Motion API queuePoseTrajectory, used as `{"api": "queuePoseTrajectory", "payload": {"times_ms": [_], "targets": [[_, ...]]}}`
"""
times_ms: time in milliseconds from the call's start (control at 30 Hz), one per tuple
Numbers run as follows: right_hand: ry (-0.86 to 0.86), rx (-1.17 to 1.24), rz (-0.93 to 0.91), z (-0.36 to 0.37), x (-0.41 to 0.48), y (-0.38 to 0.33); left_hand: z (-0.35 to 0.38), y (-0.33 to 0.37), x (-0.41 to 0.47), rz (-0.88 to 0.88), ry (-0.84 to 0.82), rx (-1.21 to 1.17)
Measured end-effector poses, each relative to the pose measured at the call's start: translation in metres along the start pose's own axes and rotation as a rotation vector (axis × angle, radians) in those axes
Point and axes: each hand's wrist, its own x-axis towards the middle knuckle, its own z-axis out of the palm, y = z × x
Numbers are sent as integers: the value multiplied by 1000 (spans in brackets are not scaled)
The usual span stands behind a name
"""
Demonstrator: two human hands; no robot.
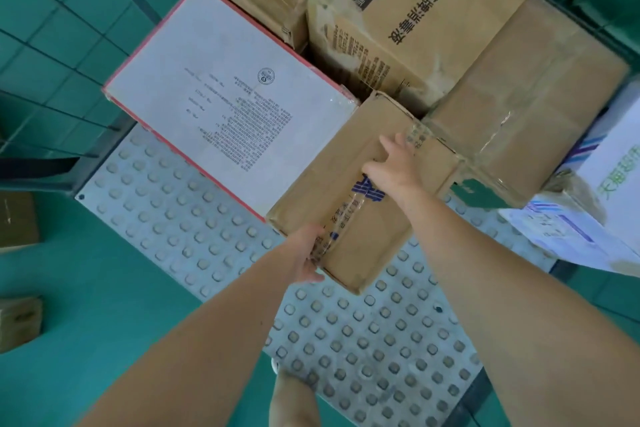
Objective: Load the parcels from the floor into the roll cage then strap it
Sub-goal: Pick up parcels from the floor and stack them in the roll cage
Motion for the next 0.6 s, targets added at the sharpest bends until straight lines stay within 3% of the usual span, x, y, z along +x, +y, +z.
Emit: {"api": "queuePoseTrajectory", "payload": {"times_ms": [167,367,600], "targets": [[11,184,58,6,-46,-12,-19,2,-25,87,98,409],[-6,231,75,28,-137,-28,-58,0,-76,457,141,403],[46,338,45,63,-268,-88,-140,-38,-187,616,53,404]]}}
